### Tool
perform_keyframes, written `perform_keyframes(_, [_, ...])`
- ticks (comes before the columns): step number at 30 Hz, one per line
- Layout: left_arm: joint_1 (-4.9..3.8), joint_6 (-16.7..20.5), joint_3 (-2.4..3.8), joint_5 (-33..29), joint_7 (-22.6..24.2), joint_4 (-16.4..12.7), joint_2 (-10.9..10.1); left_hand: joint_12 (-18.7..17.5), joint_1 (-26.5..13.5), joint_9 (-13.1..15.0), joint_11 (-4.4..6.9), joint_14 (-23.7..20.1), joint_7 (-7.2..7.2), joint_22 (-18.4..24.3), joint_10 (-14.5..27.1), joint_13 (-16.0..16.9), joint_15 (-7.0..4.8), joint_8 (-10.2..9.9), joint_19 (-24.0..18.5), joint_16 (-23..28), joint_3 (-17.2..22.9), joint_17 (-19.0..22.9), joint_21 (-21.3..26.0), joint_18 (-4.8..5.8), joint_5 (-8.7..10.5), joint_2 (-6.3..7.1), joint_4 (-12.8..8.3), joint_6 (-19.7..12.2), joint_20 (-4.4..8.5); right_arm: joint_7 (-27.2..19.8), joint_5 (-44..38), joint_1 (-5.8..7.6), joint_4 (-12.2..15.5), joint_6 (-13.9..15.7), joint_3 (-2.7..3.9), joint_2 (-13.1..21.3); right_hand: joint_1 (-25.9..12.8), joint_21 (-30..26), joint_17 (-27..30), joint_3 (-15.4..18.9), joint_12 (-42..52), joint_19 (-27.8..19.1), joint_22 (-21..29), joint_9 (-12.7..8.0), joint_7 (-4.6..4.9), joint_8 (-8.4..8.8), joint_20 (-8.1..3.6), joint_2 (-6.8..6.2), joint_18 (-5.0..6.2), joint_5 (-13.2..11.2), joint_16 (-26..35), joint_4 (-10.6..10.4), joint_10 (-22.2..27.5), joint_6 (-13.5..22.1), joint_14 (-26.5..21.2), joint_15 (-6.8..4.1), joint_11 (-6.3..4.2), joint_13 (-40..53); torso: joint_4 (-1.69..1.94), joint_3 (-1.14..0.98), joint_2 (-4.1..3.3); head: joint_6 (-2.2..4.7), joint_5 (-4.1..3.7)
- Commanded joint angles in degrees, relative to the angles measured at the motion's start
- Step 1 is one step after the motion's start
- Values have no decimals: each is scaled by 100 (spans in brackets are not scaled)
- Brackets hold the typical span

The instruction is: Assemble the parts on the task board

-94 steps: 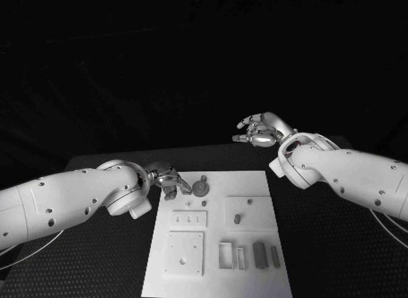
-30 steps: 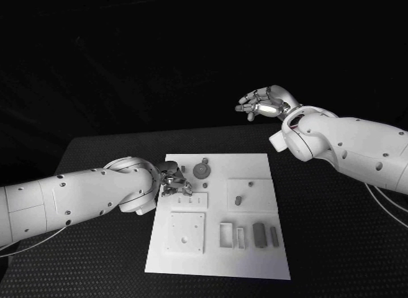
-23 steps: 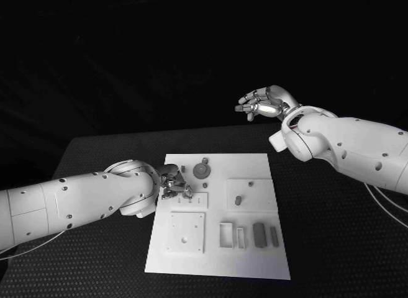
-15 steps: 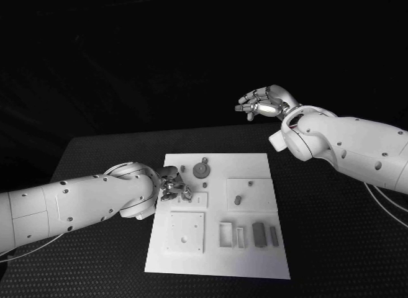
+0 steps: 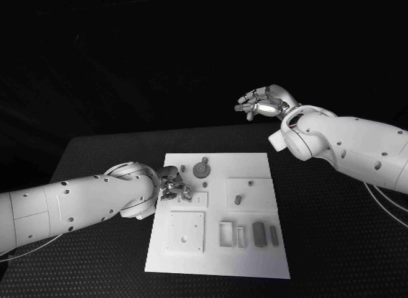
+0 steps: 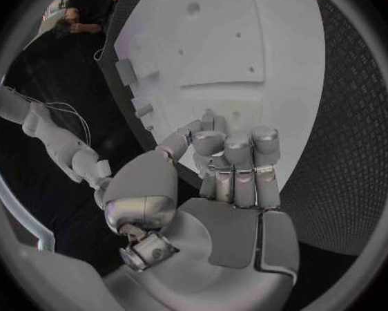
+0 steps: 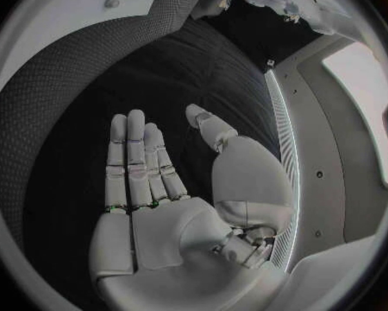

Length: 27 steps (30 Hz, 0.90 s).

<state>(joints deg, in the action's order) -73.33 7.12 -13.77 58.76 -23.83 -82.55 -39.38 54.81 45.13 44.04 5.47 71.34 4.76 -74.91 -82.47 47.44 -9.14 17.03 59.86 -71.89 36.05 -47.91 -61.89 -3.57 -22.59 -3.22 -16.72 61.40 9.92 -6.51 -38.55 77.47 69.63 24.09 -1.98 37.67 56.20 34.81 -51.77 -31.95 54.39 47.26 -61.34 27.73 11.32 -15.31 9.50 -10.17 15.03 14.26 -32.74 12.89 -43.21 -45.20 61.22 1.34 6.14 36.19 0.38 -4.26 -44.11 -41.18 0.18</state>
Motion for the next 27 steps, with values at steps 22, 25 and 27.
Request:
perform_keyframes(22, [58, -136, 1, 47, 41, 19, 40, 41, -4, 10, 158, 237, -543, -102, 120, -27, -310, 10, -46, -35, 40, 25, -26, -103, 49, -48, 8, 976, 576, -26, -12, 1, 11, -93, 3, -5, 10, -49, -47, 5, 64, -61, -21, -22, 44, -46, 2, 51, -3, 56, 73, 37, 49, 8, 7, 26, 16, -45, 0, 0, 3, -2, -24])
perform_keyframes(25, [58, -150, 1, 47, 37, 19, 42, 44, -14, 10, 159, 236, -544, -101, 119, -34, -310, 12, -47, -39, 40, 30, -29, -103, 64, -46, 11, 982, 575, -20, -14, 1, 11, -98, 3, -5, 10, -50, -52, 6, 67, -61, -22, -23, 44, -47, 3, 52, -3, 57, 78, 38, 51, 8, 8, 26, 17, -49, 1, 0, 0, -7, -21])
perform_keyframes(27, [58, -162, 1, 47, 37, 22, 44, 46, -18, 10, 159, 236, -544, -101, 118, -36, -309, 13, -48, -42, 41, 32, -30, -103, 69, -48, 13, 986, 575, -18, -15, 1, 7, -100, 3, -9, 11, -51, -54, 5, 69, -62, -23, -24, 44, -47, 2, 52, -3, 58, 80, 39, 52, 8, 8, 27, 17, -52, 1, -1, 0, -9, -20])
